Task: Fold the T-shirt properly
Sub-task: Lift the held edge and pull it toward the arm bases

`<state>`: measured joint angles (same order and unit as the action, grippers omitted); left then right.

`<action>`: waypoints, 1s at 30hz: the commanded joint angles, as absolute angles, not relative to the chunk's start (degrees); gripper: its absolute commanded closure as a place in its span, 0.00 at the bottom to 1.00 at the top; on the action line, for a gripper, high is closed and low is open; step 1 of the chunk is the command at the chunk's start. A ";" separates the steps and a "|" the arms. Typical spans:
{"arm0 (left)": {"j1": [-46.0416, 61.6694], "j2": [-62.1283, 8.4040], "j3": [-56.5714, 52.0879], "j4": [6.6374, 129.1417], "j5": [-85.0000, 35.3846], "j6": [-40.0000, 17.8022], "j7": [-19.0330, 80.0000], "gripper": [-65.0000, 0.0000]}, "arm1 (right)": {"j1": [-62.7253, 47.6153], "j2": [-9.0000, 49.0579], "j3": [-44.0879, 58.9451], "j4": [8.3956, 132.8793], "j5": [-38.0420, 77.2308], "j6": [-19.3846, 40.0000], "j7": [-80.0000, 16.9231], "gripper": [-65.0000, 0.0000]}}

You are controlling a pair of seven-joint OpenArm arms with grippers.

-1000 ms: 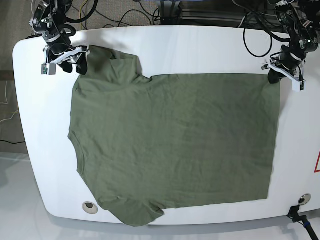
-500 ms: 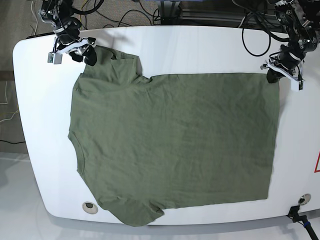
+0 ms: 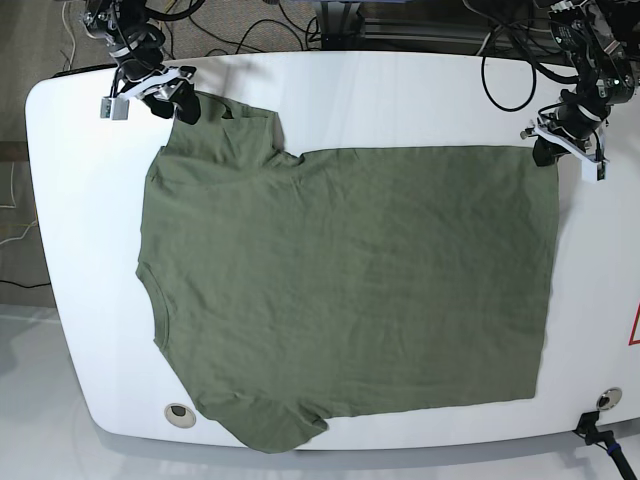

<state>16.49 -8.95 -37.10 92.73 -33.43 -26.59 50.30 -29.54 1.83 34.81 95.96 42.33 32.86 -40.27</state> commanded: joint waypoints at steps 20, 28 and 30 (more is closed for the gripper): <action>16.22 -9.63 -37.41 93.76 -34.24 -26.77 49.63 0.98 | -26.42 2.07 30.64 96.48 41.71 32.48 -42.07 1.00; 16.40 -9.63 -37.14 93.67 -34.15 -26.77 49.63 0.98 | -26.95 2.33 30.90 98.42 41.63 32.48 -41.89 1.00; 16.66 -9.71 -37.14 93.67 -33.89 -26.77 49.63 0.99 | -28.79 2.07 30.90 100.70 41.63 32.48 -41.80 1.00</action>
<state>16.69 -8.93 -37.06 92.73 -33.43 -26.59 50.33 -28.36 1.78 30.50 98.17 40.64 31.97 -42.57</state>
